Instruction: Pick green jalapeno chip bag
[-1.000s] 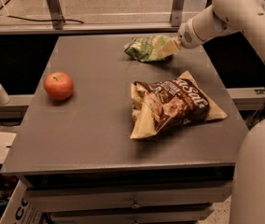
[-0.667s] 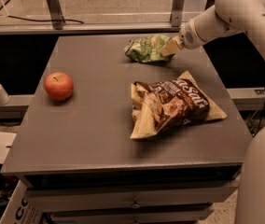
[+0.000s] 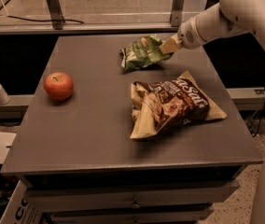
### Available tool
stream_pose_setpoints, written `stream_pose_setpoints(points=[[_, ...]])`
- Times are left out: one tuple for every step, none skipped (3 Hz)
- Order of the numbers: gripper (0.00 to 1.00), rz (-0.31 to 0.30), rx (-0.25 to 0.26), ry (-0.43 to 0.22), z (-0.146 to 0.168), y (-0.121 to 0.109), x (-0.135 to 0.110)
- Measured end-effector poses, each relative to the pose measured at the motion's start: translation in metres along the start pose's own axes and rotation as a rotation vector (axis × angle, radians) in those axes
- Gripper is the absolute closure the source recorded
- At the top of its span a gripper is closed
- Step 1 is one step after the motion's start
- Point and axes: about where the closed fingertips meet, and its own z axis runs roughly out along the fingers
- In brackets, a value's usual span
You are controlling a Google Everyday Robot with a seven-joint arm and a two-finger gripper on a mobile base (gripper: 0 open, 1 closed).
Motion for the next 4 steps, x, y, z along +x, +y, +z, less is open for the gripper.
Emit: stream_pose_setpoints(points=[[1.0, 0.016, -0.072, -0.09, -0.02, 0.025, -0.023], [1.0, 0.031, -0.151, -0.221, -0.048, 0.051, -0.06], [1.0, 0.055, -0.222, -0.342, -0.072, 0.069, -0.093], [1.0, 0.058, -0.234, -0.351, -0.072, 0.072, -0.096]])
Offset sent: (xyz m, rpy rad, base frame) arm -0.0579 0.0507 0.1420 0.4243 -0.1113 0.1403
